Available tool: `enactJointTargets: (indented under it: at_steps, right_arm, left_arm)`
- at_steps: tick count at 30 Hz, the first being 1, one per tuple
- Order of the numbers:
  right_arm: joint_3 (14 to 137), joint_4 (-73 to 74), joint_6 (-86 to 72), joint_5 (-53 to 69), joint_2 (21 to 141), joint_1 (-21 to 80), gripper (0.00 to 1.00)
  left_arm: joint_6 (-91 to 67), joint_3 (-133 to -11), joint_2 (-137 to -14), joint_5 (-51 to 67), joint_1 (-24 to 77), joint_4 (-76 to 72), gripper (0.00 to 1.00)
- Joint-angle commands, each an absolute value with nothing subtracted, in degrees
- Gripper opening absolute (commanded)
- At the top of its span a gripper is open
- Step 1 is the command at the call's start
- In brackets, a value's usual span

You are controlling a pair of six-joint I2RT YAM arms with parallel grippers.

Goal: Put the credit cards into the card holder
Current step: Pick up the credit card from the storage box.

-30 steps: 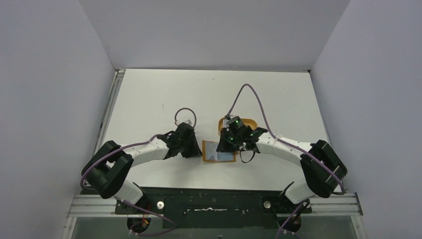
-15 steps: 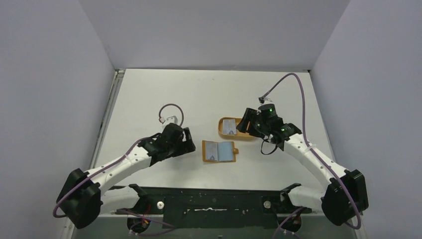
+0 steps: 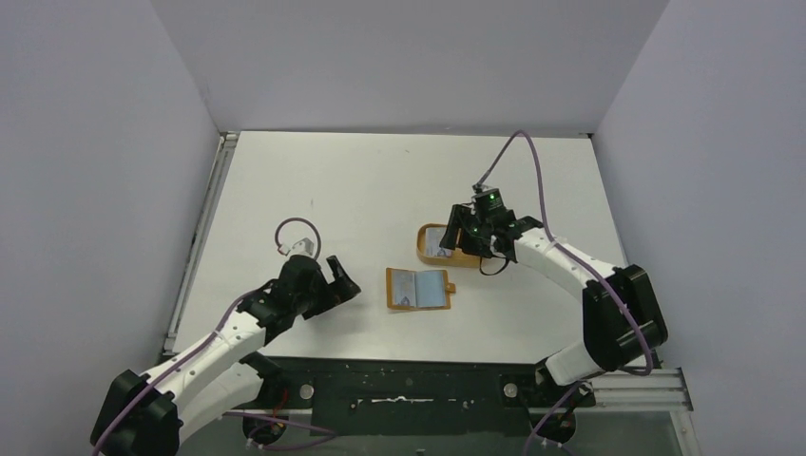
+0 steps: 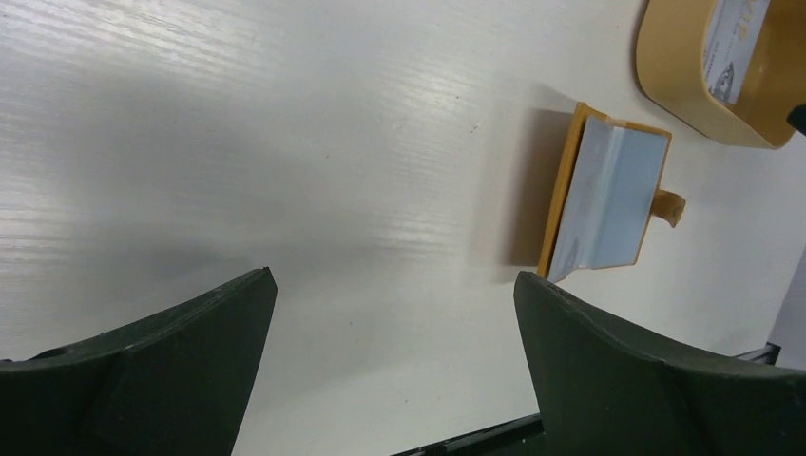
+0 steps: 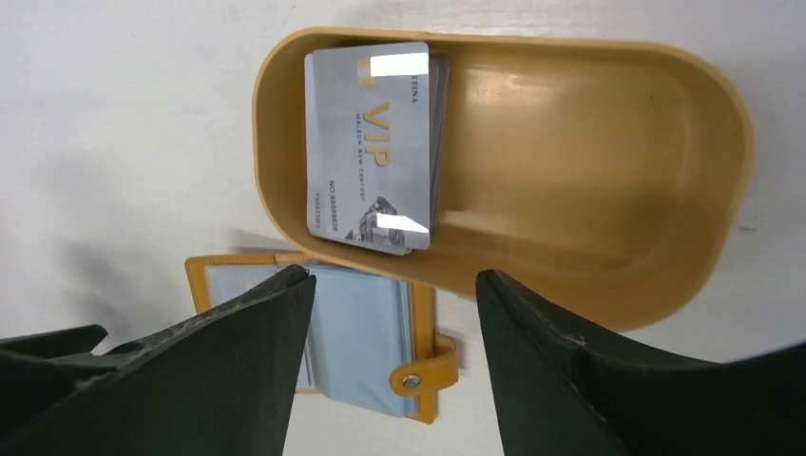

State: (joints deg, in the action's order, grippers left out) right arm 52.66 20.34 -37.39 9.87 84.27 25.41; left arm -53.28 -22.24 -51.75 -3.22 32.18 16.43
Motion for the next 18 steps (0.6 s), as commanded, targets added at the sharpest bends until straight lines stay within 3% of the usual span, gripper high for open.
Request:
enactJointTargets:
  at_steps: [1,18]
  right_arm:
    - [56.62,15.6,-36.03,10.14,88.0,24.31,0.64]
    - [55.95,6.64,-39.04,16.29,96.55,22.11,0.56]
  left_arm:
    - [-51.57,-23.4,-49.7,0.0,31.99,13.1,0.97]
    - [-51.06,-21.79,-49.63,2.64,31.99,12.48,0.88]
